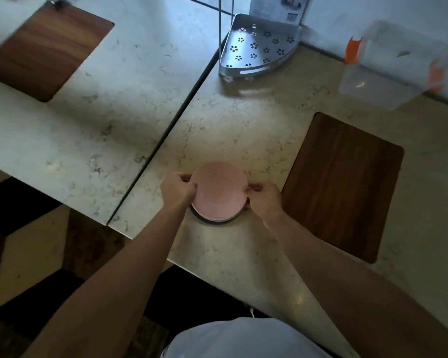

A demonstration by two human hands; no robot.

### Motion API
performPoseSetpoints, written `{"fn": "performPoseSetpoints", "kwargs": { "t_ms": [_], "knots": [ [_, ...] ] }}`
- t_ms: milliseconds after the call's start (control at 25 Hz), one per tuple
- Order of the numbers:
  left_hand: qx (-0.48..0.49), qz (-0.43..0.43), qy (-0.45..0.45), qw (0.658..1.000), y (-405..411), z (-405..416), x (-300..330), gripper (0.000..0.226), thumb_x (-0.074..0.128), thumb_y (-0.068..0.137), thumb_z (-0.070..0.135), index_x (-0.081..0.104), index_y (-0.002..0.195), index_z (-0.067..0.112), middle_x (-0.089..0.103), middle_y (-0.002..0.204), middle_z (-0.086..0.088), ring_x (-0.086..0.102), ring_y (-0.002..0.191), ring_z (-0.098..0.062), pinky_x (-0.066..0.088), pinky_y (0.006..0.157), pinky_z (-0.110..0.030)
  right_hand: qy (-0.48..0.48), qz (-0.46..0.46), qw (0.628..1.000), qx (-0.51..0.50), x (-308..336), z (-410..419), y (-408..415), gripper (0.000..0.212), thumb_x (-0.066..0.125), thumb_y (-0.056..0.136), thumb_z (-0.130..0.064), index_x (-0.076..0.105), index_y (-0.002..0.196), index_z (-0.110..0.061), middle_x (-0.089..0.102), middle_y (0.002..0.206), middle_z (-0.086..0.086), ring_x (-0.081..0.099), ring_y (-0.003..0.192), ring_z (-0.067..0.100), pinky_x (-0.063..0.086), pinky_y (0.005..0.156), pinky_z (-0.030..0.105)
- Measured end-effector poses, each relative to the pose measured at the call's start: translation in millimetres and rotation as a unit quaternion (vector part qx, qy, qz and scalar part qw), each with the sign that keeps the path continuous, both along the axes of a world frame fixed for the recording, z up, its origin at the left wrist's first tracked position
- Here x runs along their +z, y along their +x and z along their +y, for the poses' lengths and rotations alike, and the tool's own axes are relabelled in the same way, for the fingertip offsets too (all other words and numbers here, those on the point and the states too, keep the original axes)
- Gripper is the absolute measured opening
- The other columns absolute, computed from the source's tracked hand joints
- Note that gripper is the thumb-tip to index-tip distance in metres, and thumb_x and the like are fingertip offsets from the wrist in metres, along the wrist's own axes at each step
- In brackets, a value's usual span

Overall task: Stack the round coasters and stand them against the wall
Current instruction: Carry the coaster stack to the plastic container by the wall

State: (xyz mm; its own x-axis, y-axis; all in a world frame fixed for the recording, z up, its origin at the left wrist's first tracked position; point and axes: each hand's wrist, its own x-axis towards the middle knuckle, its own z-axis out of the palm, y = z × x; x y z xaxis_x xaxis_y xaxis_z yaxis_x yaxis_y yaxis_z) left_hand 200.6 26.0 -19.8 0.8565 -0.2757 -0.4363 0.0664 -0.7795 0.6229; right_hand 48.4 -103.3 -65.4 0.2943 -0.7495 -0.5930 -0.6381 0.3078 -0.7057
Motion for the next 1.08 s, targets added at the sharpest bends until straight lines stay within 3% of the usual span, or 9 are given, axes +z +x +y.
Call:
{"fn": "performPoseSetpoints", "kwargs": {
  "t_ms": [200, 400, 600, 800, 1080],
  "knots": [
    [-0.047, -0.016, -0.001, 0.999, -0.5, 3.3, -5.6, 0.029, 0.062, 0.079, 0.011, 0.077, 0.103, 0.013, 0.077, 0.098, -0.008, 0.069, 0.096, -0.023, 0.052, 0.082, -0.029, -0.030, 0.024, 0.999, 0.030, 4.3, 3.0, -2.9, 0.023, 0.072, 0.085, -0.020, 0.074, 0.102, -0.005, 0.074, 0.090, 0.004, 0.072, 0.085, 0.029, 0.061, 0.079, 0.048],
    [-0.076, -0.043, 0.001, 0.996, -3.8, 5.9, -10.9, 0.023, 0.059, 0.074, 0.005, 0.078, 0.086, 0.010, 0.076, 0.081, -0.010, 0.068, 0.075, -0.025, 0.052, 0.066, -0.032, -0.057, 0.057, 0.994, 0.073, 8.1, 9.0, -5.4, 0.024, 0.069, 0.087, -0.024, 0.073, 0.106, -0.009, 0.075, 0.099, 0.007, 0.072, 0.084, 0.025, 0.061, 0.080, 0.044],
    [-0.056, -0.009, -0.017, 0.998, 0.3, 6.7, -6.5, 0.028, 0.058, 0.078, 0.012, 0.077, 0.098, 0.013, 0.077, 0.093, -0.005, 0.065, 0.089, -0.019, 0.047, 0.079, -0.028, -0.040, 0.048, 0.997, 0.051, 13.0, 10.8, -4.7, 0.021, 0.068, 0.086, -0.021, 0.073, 0.103, -0.009, 0.074, 0.088, 0.003, 0.073, 0.069, 0.018, 0.064, 0.069, 0.040],
    [0.004, 0.037, -0.057, 0.998, 3.2, 6.3, 1.7, 0.032, 0.058, 0.069, 0.027, 0.078, 0.093, 0.016, 0.073, 0.084, 0.001, 0.065, 0.087, -0.019, 0.054, 0.082, -0.036, -0.034, 0.031, 0.998, 0.044, 15.2, 17.8, -5.4, 0.009, 0.069, 0.087, -0.018, 0.072, 0.095, -0.016, 0.073, 0.089, 0.000, 0.073, 0.063, 0.014, 0.064, 0.061, 0.036],
    [-0.026, 0.007, -0.024, 0.999, 3.3, 15.0, -11.4, 0.025, 0.066, 0.079, 0.013, 0.076, 0.102, 0.012, 0.077, 0.098, -0.008, 0.069, 0.097, -0.024, 0.053, 0.091, -0.035, -0.049, 0.041, 0.996, 0.062, 12.2, 20.4, -7.4, 0.017, 0.066, 0.089, -0.020, 0.073, 0.101, -0.010, 0.074, 0.094, 0.006, 0.072, 0.081, 0.025, 0.062, 0.078, 0.043]
  ]
}}
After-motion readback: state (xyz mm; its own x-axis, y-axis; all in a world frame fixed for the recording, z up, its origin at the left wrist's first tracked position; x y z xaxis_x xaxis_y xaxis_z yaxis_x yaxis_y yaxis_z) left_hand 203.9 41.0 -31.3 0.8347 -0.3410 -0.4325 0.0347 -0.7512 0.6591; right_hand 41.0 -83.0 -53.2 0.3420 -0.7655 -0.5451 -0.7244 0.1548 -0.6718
